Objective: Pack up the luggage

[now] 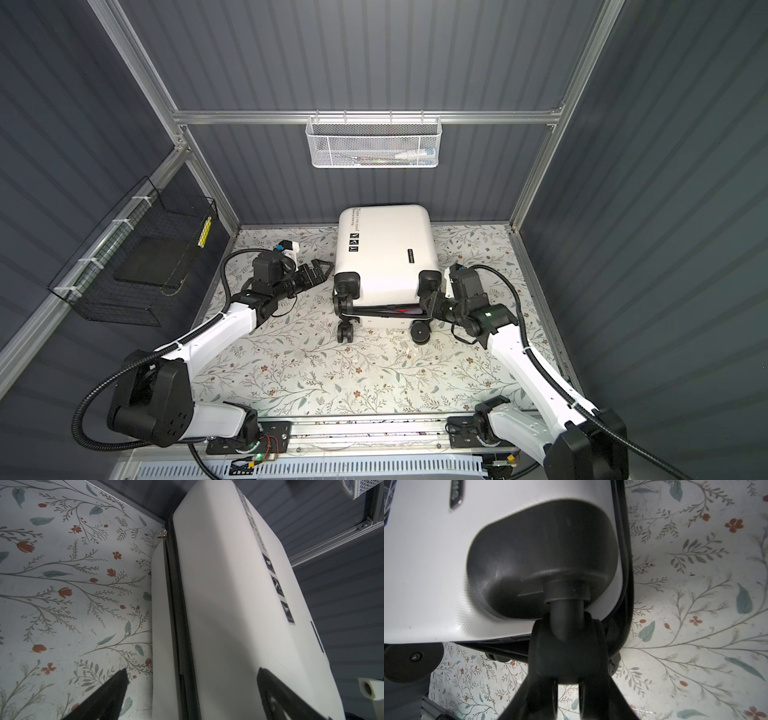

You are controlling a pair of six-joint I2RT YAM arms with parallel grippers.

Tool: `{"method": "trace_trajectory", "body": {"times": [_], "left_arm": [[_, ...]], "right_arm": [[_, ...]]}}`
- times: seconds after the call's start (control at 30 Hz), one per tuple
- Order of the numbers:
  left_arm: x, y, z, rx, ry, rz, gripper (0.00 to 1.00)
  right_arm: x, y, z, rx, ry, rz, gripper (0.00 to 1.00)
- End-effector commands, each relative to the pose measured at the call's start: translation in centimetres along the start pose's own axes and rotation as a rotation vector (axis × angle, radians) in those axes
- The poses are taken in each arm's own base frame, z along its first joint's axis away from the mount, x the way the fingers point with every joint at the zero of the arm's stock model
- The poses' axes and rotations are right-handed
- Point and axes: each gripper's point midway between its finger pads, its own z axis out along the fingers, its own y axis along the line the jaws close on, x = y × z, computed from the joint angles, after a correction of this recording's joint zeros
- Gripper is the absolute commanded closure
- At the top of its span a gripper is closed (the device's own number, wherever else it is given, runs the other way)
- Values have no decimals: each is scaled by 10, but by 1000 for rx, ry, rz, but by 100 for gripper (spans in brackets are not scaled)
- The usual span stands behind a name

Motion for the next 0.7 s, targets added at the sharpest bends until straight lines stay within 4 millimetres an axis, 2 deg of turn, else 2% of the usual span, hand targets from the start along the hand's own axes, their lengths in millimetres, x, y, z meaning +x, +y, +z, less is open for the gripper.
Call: {"method": "trace_trajectory", "body": {"times": [0.0, 0.17, 0.3, 0.67], "left_arm": [[-1, -7, 6, 30, 5, -5, 0], [-3, -9, 12, 35, 8, -2, 0], [-3, -10, 17, 36, 13, 0, 0], [-7, -9, 18, 2, 18, 47, 0]], "right_arm": [[1, 4, -27, 4, 5, -5, 100], [4, 21, -51, -25, -4, -49, 100], [12, 18, -56, -20, 6, -43, 100], [65, -21, -22, 31, 105, 66, 100]]}}
